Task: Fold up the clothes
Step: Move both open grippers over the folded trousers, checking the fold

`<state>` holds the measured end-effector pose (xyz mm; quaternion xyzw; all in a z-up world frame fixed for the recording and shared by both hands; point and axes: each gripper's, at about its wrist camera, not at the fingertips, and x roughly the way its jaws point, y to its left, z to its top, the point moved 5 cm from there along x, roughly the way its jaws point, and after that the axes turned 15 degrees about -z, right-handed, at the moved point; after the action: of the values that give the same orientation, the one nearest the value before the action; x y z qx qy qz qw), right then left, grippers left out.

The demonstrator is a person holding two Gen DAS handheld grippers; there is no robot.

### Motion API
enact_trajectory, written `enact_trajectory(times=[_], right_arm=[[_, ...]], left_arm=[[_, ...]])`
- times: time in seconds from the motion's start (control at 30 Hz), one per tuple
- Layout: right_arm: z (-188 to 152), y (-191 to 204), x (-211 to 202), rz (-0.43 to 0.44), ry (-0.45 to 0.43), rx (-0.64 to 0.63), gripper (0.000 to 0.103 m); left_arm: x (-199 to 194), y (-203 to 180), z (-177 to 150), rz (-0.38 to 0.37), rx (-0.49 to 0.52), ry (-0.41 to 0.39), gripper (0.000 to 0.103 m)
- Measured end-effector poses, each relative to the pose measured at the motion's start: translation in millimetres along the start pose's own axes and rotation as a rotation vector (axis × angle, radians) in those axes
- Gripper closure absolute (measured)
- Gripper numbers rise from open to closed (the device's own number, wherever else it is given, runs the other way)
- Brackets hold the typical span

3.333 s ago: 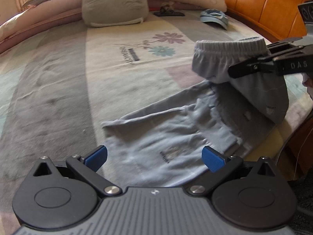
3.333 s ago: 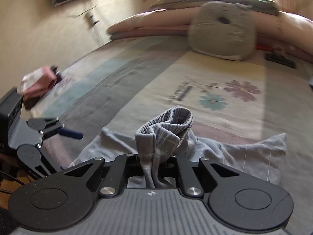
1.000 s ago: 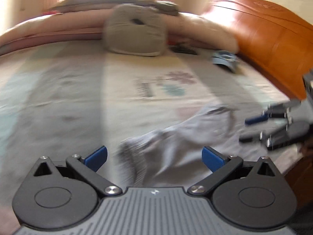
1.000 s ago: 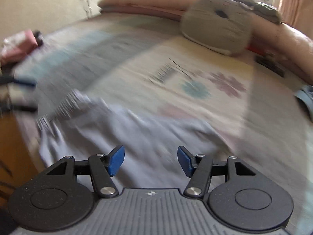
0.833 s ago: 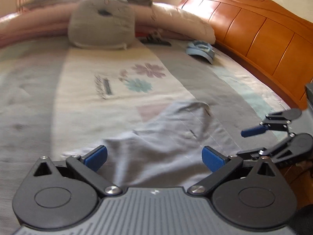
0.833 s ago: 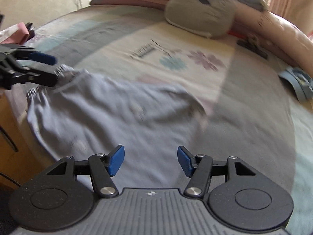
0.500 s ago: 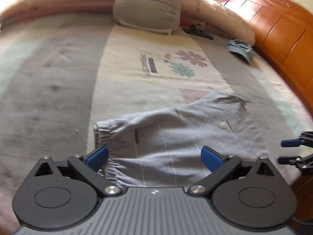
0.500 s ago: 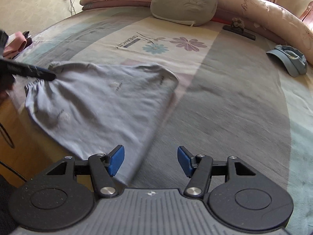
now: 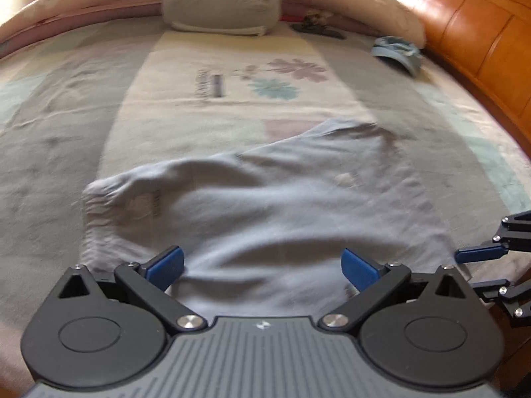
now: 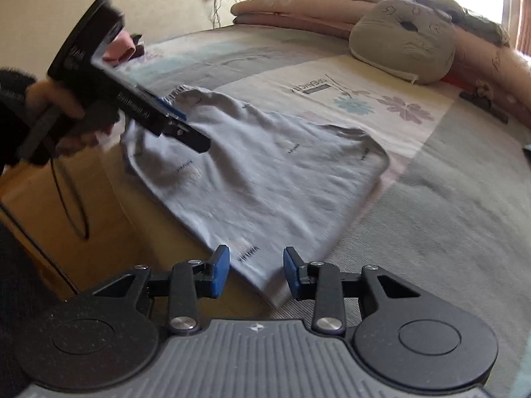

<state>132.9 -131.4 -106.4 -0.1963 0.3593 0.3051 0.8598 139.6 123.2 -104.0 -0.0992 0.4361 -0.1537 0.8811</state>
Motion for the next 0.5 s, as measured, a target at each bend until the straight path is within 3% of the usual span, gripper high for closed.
enact_trajectory(times=[0.07, 0.2, 0.4, 0.5], right_arm=[[-5, 3, 1, 0.004, -0.003, 0.004, 0.062], [-5, -7, -13, -0.001, -0.015, 0.048, 0.062], [44, -28, 1, -0.029, -0.137, 0.09, 0.062], [68, -38, 26, -0.051, -0.153, 0.135, 0.062]], left_arm=[[-6, 8, -7, 0.042, -0.017, 0.009, 0.002], [-21, 5, -2, -0.015, -0.021, -0.024, 0.002], [-1, -1, 22, -0.08, 0.003, -0.057, 0.002], [9, -4, 34, -0.113, 0.016, -0.073, 0.002]])
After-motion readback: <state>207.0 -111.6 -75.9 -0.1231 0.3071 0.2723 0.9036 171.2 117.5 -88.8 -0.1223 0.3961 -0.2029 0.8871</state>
